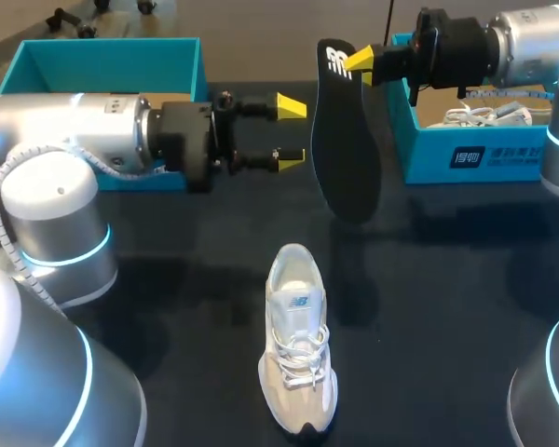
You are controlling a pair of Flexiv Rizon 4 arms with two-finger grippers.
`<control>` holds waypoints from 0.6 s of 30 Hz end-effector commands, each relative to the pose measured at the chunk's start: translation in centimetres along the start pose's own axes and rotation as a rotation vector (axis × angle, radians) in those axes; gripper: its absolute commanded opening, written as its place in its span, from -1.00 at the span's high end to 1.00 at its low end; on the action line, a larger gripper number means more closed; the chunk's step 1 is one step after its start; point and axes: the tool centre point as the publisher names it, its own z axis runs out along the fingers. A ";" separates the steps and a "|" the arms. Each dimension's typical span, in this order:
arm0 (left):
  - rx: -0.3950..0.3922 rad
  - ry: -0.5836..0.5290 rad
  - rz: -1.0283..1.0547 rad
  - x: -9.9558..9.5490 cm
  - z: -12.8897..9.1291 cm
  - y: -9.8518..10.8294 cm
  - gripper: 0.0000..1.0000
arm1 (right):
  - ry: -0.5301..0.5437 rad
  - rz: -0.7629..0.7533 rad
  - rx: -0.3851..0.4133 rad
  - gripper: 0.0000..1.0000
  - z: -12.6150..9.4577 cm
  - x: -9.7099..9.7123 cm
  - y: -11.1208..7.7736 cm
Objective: Take the shoe out of the shoebox, open the shoe tongue, remove and reinsert the insole, then place the shoe into the shoebox
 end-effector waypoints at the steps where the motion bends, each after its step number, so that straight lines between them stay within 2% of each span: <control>1: 0.010 -0.002 0.002 0.0 1.0 0.9 -0.85 | -0.001 0.001 0.000 1.00 0.1 0.0 0.1; 5: 0.015 -0.005 0.010 -0.1 1.6 0.9 -1.00 | -0.001 0.001 0.000 1.00 0.1 0.0 0.1; 18: 0.033 -0.008 0.030 0.1 3.1 0.5 -1.00 | -0.001 0.001 0.000 1.00 0.1 0.0 0.1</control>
